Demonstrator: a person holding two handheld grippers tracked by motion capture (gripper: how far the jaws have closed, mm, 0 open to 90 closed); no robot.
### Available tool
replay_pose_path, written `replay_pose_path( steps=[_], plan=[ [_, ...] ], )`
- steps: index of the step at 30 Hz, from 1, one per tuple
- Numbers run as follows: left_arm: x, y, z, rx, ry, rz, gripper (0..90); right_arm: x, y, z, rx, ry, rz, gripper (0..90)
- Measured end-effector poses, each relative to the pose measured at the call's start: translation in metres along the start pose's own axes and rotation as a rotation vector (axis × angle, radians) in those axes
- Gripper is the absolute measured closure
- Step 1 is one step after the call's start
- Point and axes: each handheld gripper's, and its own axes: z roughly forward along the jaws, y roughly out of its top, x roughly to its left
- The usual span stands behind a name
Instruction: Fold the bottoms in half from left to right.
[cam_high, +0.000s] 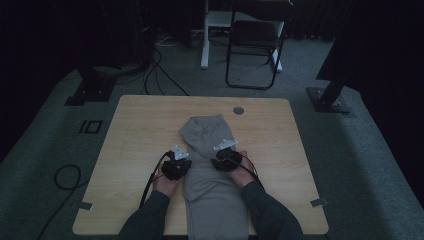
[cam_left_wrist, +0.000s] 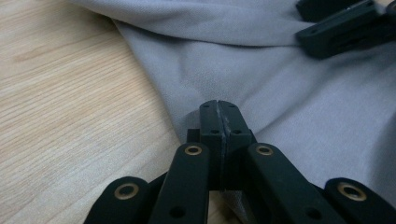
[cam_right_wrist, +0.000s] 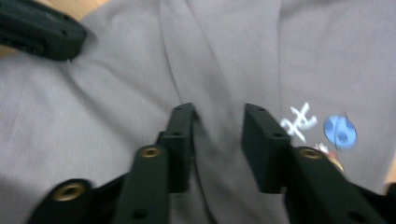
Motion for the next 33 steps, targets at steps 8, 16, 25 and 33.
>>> replay_pose_path(
  steps=[8,16,25,33],
  plan=[
    [0.001,-0.002,0.001,-0.016,-0.006,-0.004,89.7,0.01,0.038,0.032,-0.037,-0.007,-0.054,45.6],
    [0.001,-0.003,0.0,-0.022,-0.001,-0.001,89.8,-0.045,0.034,0.028,-0.055,-0.175,0.126,86.9],
    [-0.001,-0.002,0.001,-0.022,0.008,-0.007,89.6,-0.099,0.006,0.019,-0.039,-0.227,0.31,70.5],
    [0.011,0.017,0.004,-0.052,0.009,-0.025,67.0,-0.097,0.012,0.005,-0.104,-0.19,0.279,57.7]
  ],
)
